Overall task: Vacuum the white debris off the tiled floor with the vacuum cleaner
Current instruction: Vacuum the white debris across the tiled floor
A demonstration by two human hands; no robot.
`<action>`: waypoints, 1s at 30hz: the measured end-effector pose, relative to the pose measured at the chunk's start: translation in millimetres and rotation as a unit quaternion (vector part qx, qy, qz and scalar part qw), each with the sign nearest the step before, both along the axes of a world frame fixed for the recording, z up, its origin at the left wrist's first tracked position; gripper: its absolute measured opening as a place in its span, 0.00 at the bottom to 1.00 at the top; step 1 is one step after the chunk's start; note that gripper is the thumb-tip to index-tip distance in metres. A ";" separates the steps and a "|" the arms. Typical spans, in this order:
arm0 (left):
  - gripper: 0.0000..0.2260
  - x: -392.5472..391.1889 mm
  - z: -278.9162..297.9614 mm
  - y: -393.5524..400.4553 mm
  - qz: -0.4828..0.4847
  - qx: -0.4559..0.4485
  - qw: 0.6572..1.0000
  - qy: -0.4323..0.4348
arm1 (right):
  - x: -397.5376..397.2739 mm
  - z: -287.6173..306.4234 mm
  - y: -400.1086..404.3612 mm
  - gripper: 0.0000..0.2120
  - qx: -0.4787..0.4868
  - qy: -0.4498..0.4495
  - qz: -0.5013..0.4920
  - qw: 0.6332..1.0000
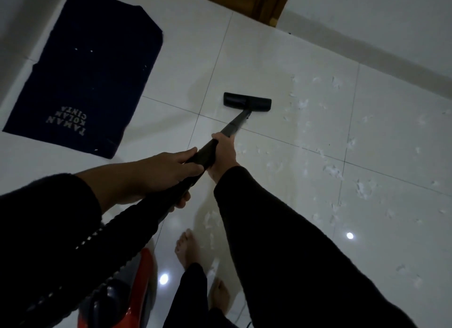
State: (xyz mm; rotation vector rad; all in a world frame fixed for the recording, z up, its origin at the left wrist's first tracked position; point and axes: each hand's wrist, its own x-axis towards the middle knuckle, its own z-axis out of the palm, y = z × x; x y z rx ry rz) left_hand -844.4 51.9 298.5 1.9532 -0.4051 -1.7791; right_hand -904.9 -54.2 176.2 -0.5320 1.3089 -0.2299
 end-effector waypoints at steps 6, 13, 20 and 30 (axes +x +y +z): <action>0.23 -28.3 15.7 16.0 0.004 0.020 1.000 -0.002 | -22.7 8.7 18.9 0.31 0.024 -0.005 0.003 1.000; 0.24 -67.4 20.7 34.8 0.006 0.031 0.999 0.012 | -64.4 13.3 39.3 0.33 0.039 0.001 0.006 0.999; 0.25 -103.1 33.8 69.5 0.019 0.048 0.999 0.018 | -102.8 23.8 76.2 0.32 0.056 -0.007 0.001 0.998; 0.27 -126.8 45.3 127.0 0.022 0.058 0.998 0.010 | -126.6 38.3 136.9 0.34 0.085 -0.007 0.003 0.996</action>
